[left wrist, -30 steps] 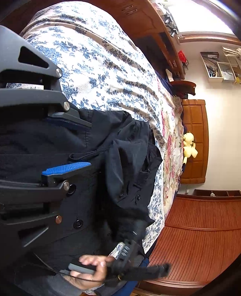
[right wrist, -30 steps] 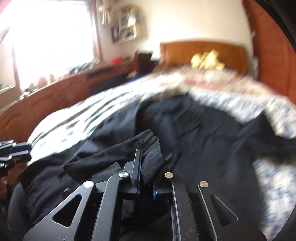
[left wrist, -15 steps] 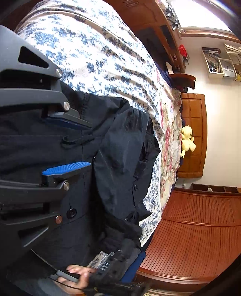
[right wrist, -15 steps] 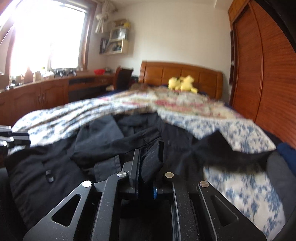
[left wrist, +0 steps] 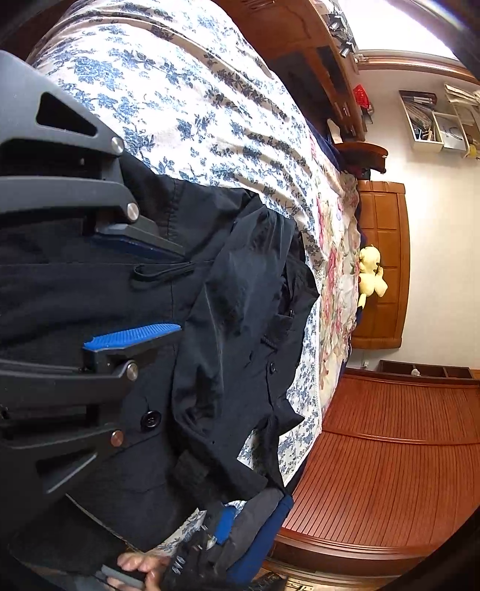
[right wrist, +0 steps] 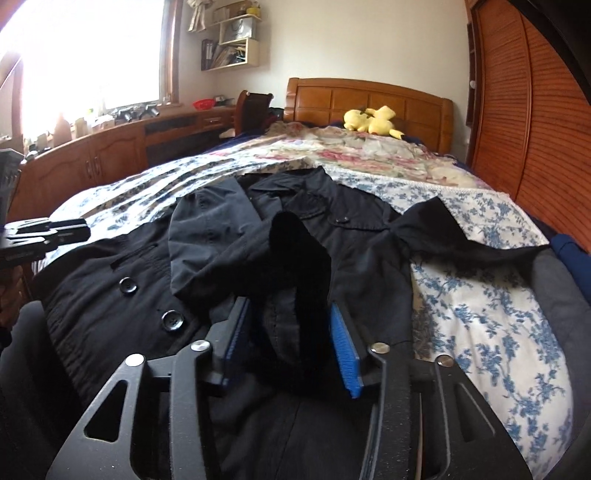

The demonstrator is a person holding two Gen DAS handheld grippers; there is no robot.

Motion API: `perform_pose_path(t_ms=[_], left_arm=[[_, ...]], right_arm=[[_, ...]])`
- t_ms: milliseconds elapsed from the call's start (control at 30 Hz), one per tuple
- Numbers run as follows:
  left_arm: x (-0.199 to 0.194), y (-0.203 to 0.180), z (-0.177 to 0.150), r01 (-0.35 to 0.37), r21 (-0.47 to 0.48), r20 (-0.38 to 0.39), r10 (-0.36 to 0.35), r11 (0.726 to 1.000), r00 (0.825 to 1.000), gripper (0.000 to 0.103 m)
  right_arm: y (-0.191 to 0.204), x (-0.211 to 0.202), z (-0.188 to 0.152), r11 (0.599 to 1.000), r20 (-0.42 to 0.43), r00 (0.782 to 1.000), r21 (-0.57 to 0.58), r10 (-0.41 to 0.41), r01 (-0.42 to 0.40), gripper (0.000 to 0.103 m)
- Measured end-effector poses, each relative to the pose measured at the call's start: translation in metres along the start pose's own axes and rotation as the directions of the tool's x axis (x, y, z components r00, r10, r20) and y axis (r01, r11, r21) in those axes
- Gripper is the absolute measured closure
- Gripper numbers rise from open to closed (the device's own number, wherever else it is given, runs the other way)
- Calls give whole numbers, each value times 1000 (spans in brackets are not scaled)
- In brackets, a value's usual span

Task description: Fold large clothes

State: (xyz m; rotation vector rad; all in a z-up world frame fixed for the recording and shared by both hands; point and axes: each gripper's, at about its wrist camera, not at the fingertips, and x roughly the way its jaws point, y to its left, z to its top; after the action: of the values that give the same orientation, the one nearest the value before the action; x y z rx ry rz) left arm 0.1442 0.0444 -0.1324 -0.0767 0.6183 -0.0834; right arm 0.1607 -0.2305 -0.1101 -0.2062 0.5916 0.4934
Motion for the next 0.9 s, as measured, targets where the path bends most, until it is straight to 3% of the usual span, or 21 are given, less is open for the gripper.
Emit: perform_pose_path(t_ms=[267,367,533,633,667,900], left_arm=[[-6,2,-3,-3,-7,6,3,1000,1000,69],[-7,0,-2,-3,-4,8,3,1000,1000,69],[-8,-4,-3,0,8,7,-1,1000,1000,69],[-8,-5,-5,4,10,6,-5,1000,1000,69],[-8,-6,-6,6,10,6,-6,1000,1000,69],[0,-8,-13,26,10,-24,-25,1000,999,69]], right_arm=[[6,-19,42,1000,81,997,-23,10,-8,51],[2,-8,63,999,72,997,-6,33,-32,51],[-3,25,88,996,-20,996,-10,90,-90,51],[-4,48,84,989,-130,981,-7,143,-145,51],[-2,56,78,983,-193,965,-8,179,-184,51],[16,48,24,971,-272,936,-20,225,-239,61]])
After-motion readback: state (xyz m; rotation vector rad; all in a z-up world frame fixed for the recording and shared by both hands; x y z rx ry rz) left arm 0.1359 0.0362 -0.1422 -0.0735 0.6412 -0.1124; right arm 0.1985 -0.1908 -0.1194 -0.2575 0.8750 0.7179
